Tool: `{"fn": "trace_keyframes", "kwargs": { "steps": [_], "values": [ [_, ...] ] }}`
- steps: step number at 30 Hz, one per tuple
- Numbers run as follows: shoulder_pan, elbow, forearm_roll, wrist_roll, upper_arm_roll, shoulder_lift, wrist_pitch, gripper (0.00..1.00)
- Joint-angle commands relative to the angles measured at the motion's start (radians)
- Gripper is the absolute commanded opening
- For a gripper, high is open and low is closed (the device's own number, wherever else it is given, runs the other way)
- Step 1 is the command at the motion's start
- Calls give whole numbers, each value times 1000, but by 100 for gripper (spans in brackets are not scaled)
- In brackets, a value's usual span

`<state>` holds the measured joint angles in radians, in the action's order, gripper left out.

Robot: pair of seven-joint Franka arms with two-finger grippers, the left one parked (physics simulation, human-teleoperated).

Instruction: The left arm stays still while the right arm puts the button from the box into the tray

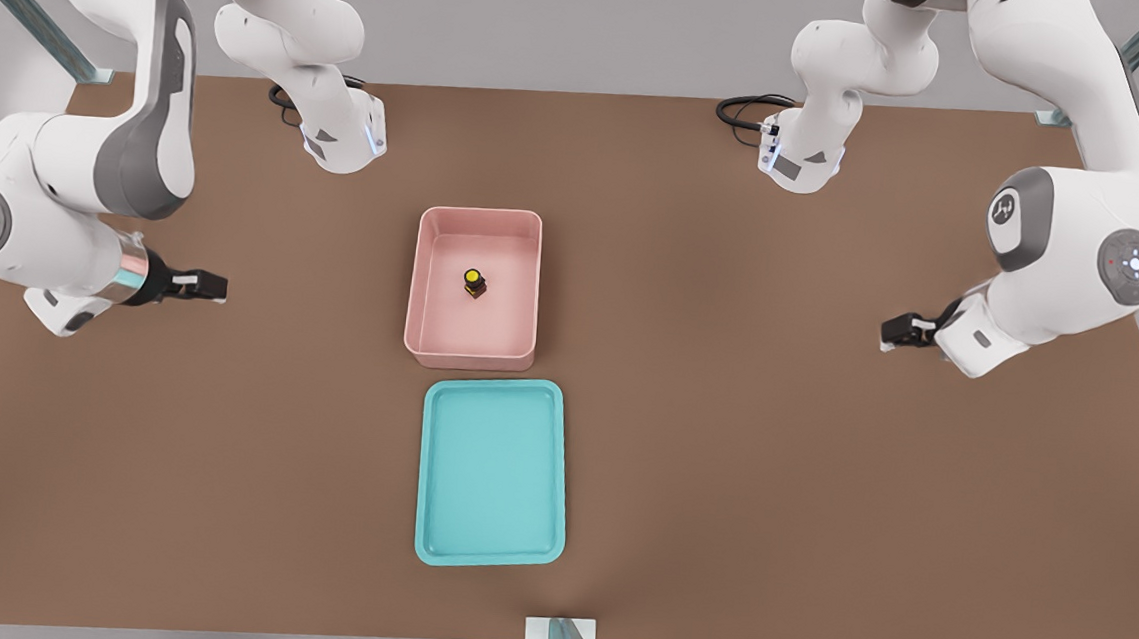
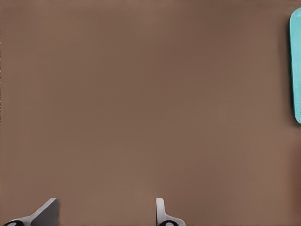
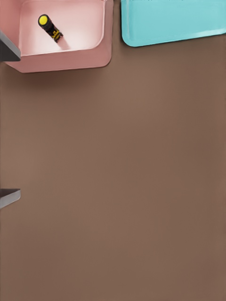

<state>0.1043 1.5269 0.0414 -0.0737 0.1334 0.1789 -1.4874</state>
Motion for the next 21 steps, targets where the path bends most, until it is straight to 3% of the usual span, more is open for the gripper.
{"fn": "trace_keyframes", "kwargs": {
  "steps": [1, 5, 7, 9, 11, 14, 21],
  "values": [
    [3, -2, 3, -75, -1, -1, -70, 100],
    [185, -4, 5, 51, -6, 10, -70, 100],
    [285, -4, 14, 238, -6, 25, -60, 100],
    [314, -4, 69, 308, -18, 27, -60, 100],
    [379, -4, 150, 394, -35, 42, -126, 100],
    [545, 15, 120, 649, -37, 45, -211, 100],
    [724, 248, 114, 729, -51, -38, -366, 100]
  ]
}}
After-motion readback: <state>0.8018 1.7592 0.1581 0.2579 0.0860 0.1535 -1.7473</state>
